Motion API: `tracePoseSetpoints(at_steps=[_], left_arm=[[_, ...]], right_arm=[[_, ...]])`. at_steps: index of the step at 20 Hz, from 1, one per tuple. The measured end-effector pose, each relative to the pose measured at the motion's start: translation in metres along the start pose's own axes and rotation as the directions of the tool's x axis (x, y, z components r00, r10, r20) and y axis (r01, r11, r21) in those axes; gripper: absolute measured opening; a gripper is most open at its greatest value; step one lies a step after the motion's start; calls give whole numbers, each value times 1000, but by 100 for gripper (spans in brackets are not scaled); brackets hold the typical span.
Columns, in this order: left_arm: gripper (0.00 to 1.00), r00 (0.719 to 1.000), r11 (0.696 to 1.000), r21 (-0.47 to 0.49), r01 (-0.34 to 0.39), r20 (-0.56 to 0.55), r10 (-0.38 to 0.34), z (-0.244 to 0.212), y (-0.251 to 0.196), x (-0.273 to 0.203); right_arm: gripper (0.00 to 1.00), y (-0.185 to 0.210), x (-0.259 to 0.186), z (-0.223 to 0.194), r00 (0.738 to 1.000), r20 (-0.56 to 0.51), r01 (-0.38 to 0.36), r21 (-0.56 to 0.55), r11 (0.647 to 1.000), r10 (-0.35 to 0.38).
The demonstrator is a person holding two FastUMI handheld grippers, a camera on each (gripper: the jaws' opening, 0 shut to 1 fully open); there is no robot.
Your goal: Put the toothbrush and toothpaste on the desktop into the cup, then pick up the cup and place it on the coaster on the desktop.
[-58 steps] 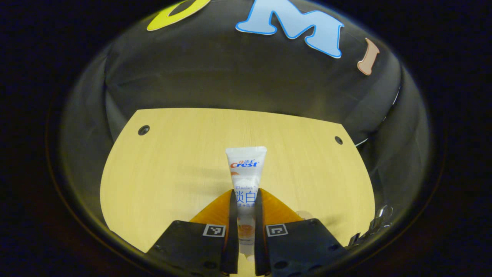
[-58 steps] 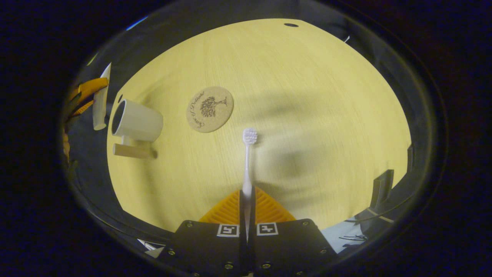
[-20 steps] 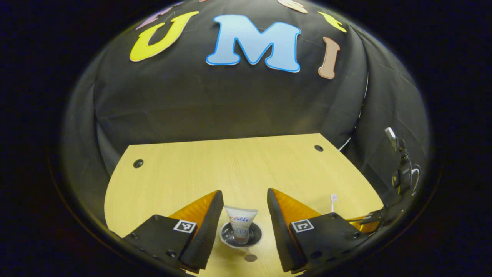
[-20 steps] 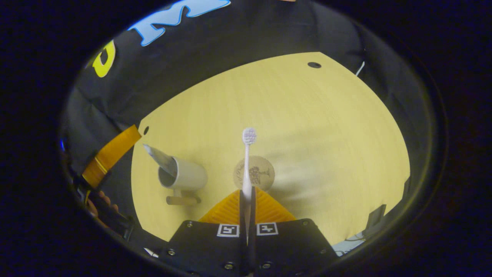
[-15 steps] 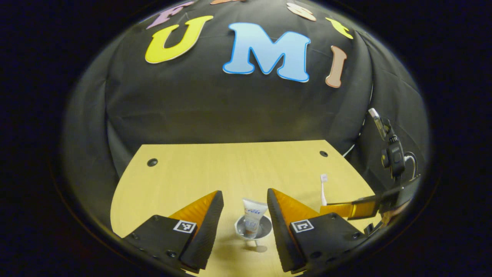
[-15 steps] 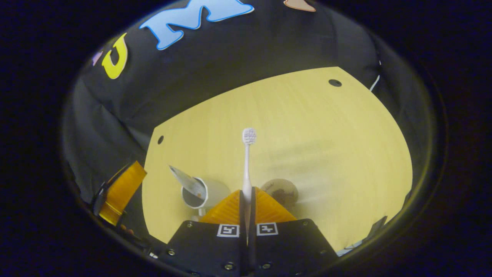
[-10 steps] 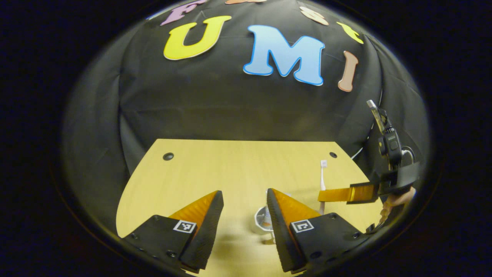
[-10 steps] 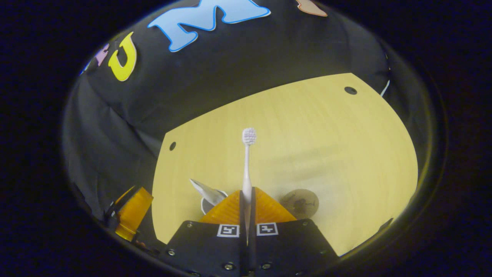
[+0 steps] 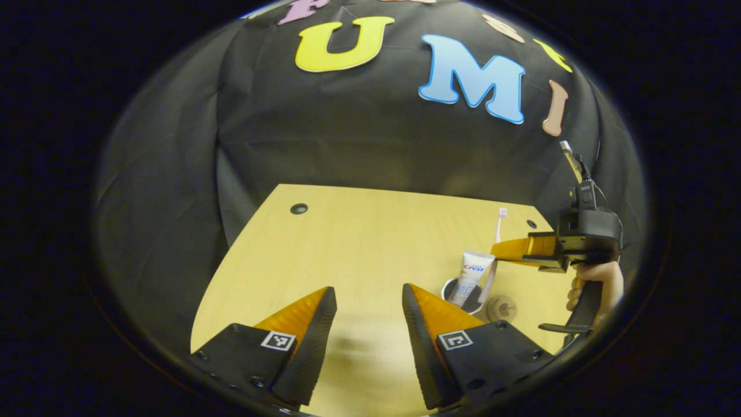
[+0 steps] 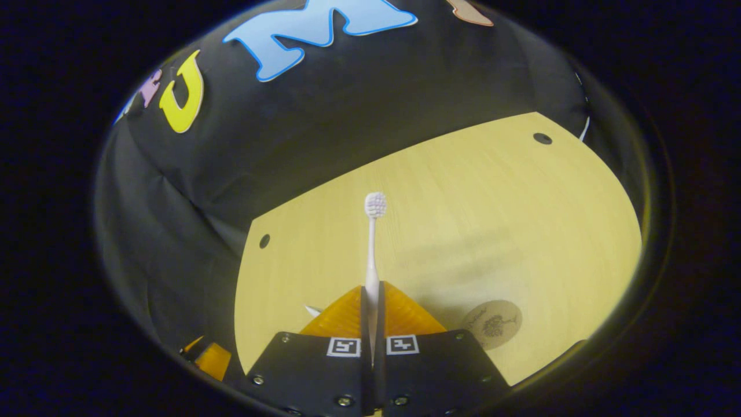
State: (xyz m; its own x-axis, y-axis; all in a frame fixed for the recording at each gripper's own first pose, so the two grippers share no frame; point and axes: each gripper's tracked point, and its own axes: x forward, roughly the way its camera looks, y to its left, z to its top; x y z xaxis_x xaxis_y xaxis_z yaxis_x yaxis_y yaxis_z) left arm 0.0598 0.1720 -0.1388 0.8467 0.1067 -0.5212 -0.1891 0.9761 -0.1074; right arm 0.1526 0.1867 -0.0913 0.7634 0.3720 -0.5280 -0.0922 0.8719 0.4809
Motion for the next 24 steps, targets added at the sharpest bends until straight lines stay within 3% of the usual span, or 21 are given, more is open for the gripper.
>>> tracePoseSetpoints(at_steps=[6, 7, 10, 11, 18, 22, 23, 24], left_arm=[[71, 999, 1000, 7, -3, -47, 3, -20, 7, 0], [75, 999, 1000, 14, 2, -53, -1, -22, 5, 0], [75, 997, 999, 27, 22, -70, -20, -30, -1, 4], [71, 997, 999, 31, 28, -78, -25, -33, -5, 6], [75, 991, 995, 67, 72, -117, -64, -50, -27, 14], [75, 987, 993, 74, 93, -136, -83, -62, -40, 14], [75, 986, 993, 73, 98, -141, -87, -64, -45, 15], [75, 985, 992, 71, 104, -145, -93, -64, -49, 15]], right_arm=[[2, 6, 8, -21, 996, 86, 1, -27, 1000, 1], [2, 6, 7, -24, 994, 111, 3, -40, 999, 1], [2, 7, 2, -31, 981, 195, 12, -107, 994, 10], [3, 6, 5, -35, 977, 212, 21, -128, 992, 7], [5, -8, 5, -64, 971, 238, 58, -152, 987, -21], [13, -5, -5, -77, 974, 226, 24, -178, 984, 17], [27, -6, -7, -81, 975, 220, 24, -190, 981, 18], [28, -6, -12, -83, 976, 217, 18, -200, 980, 26]])
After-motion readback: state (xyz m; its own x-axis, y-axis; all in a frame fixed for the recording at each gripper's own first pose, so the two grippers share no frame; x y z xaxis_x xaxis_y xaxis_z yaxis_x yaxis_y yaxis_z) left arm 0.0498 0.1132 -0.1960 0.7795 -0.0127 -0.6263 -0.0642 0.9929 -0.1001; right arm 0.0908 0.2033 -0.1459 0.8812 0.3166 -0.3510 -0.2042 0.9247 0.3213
